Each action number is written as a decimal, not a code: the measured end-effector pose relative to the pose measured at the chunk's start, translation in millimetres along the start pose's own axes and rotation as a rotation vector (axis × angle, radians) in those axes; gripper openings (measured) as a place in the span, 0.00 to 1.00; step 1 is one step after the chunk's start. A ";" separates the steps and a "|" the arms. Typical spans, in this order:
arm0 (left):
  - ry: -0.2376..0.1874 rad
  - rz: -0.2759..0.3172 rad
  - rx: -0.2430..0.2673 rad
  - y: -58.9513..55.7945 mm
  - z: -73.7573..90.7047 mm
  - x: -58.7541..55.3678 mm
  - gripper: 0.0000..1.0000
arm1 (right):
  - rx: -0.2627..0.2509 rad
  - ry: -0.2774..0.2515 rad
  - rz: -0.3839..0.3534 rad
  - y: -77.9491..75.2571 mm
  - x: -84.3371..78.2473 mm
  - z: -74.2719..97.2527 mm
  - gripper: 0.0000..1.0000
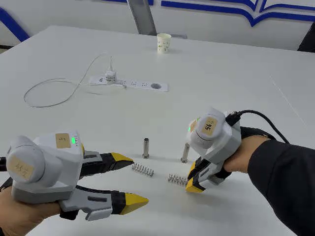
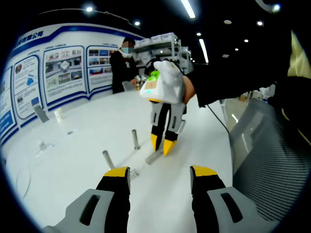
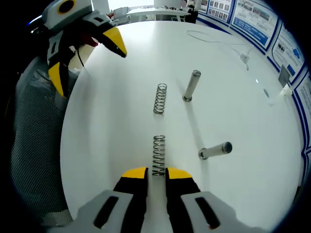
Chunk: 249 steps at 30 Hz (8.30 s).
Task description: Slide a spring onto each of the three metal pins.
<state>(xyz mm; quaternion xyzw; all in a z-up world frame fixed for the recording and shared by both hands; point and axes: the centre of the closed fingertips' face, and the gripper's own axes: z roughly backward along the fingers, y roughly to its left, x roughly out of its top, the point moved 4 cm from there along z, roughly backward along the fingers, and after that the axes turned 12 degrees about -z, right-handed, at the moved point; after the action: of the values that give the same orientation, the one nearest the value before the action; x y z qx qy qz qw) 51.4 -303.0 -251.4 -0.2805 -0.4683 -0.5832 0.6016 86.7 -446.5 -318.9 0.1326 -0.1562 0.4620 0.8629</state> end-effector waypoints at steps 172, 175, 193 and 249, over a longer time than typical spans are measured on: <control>-0.012 -0.083 0.003 14.8 0.5 0.4 0.31 | -0.072 -0.041 0.177 12.5 42.9 114.0 0.12; -0.005 -0.072 0.015 16.2 3.3 -2.0 0.33 | -0.079 -0.036 0.170 6.3 43.3 114.7 0.12; 0.016 -0.017 0.069 21.4 15.3 -15.0 0.40 | -0.090 -0.001 0.153 -25.0 55.0 101.7 0.12; 0.022 0.034 0.077 19.7 16.3 -26.8 0.40 | -0.051 0.186 0.143 -45.8 45.1 23.3 0.12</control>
<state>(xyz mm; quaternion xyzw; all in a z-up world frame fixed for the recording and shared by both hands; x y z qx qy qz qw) 69.7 -273.6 -264.6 -0.2588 -0.4789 -0.5574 0.6268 145.3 -445.7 -283.7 0.0556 -0.0964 0.5283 0.8417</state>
